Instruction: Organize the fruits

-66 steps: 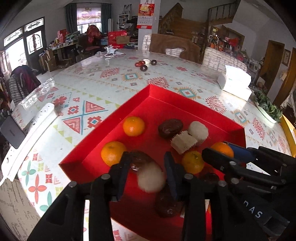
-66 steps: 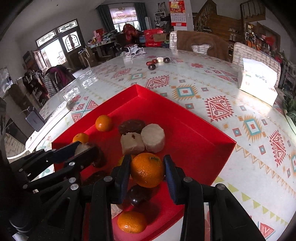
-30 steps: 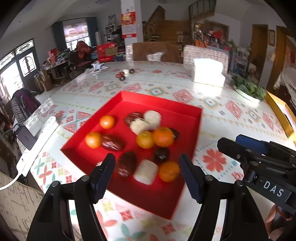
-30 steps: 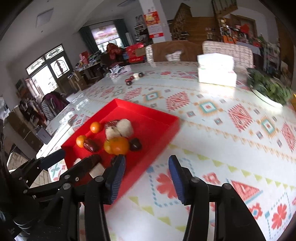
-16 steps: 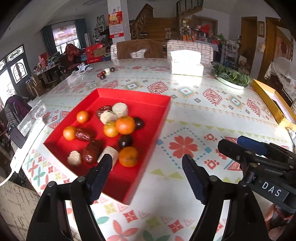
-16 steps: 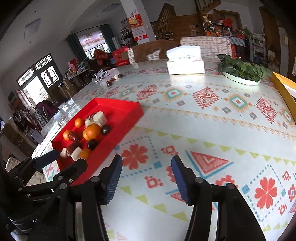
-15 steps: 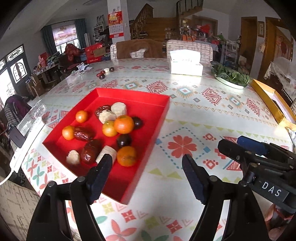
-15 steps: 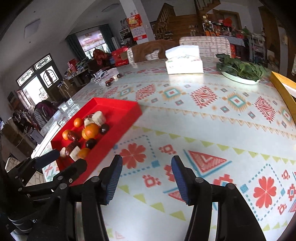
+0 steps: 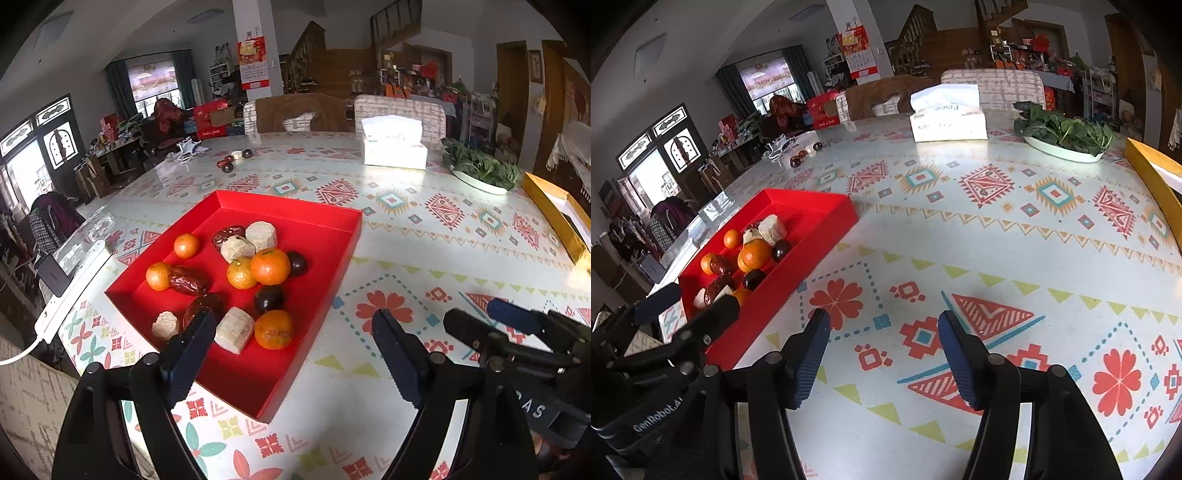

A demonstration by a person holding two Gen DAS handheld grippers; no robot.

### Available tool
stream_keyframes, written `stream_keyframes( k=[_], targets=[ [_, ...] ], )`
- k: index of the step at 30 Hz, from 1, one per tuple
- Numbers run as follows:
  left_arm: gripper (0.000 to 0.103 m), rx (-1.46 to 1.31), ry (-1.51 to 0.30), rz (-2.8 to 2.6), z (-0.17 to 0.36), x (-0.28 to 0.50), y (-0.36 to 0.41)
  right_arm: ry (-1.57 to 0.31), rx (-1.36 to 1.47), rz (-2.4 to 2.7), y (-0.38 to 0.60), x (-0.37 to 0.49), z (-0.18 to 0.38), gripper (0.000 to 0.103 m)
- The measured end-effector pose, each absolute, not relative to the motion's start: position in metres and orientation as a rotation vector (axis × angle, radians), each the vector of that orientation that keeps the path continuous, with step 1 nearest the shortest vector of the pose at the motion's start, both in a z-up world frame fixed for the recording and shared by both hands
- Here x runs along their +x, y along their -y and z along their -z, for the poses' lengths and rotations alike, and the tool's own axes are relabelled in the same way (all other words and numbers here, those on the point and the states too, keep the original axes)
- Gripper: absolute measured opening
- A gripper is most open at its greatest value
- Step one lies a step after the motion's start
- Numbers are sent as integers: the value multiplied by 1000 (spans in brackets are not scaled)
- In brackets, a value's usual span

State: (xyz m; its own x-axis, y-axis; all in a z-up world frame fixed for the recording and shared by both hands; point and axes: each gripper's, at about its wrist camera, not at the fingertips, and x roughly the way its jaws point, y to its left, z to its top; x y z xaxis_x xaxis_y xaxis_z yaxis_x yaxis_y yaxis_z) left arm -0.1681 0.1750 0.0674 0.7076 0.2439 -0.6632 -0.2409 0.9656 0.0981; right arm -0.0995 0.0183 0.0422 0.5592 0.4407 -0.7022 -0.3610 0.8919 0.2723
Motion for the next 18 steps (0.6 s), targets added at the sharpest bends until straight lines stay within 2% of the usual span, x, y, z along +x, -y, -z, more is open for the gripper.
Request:
stream_keyframes(
  k=[4, 7, 9, 10, 14, 18],
  targets=[
    [86, -12, -685, -314, -73, -172, -183, -861, 89, -479, -25, -98, -40, 66],
    [87, 2, -566, -395, -85, -186, -187, -855, 74, -482, -29, -99, -41, 66],
    [100, 21, -463, -445, -96, -199, -186, -849, 62, -487, -33, -101, -42, 66],
    [103, 28, -424, -462, -100, -204, -186, -848, 57, -490, -35, -102, -42, 66],
    [103, 41, -245, -559, -121, -231, -185, -834, 28, -498, -43, -107, -44, 66],
    [103, 9, -189, -623, -122, -244, -190, -825, 17, -510, -49, -111, -47, 66]
  ],
)
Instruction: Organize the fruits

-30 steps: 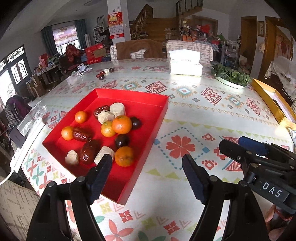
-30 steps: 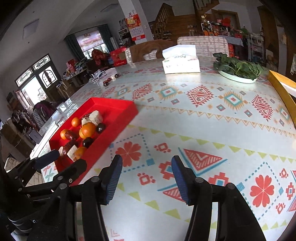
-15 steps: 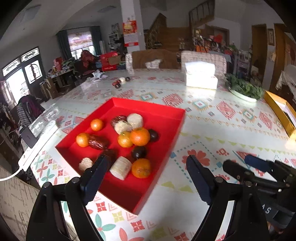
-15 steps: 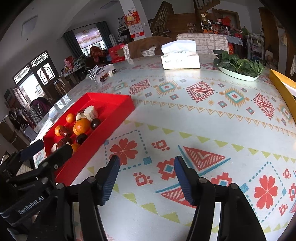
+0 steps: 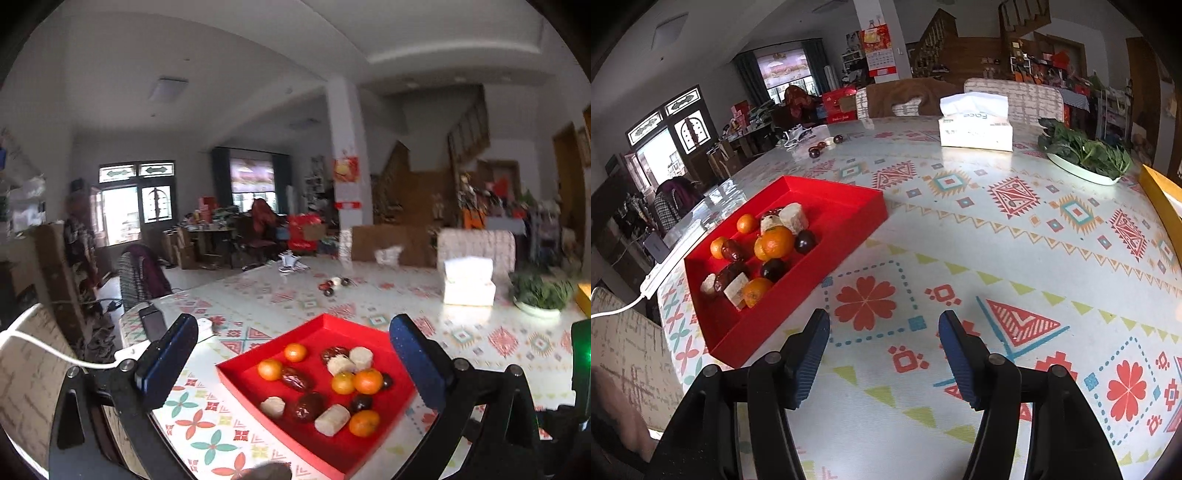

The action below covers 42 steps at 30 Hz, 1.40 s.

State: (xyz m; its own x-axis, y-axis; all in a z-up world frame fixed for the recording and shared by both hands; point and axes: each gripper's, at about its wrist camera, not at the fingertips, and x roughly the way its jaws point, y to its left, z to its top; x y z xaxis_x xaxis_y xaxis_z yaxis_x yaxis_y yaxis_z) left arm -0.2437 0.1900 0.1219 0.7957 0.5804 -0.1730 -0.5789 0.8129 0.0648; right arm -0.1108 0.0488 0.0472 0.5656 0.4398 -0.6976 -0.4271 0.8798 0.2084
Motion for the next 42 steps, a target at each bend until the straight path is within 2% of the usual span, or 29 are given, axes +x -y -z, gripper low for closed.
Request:
stream_keyframes(
  k=[18, 42],
  targets=[
    [103, -88, -512, -546, -85, -207, -227, -813, -103, -574, -92, -123, -55, 72],
    [103, -149, -610, -596, -72, -196, -283, -828, -182, -609, -144, -119, -54, 76]
  ],
)
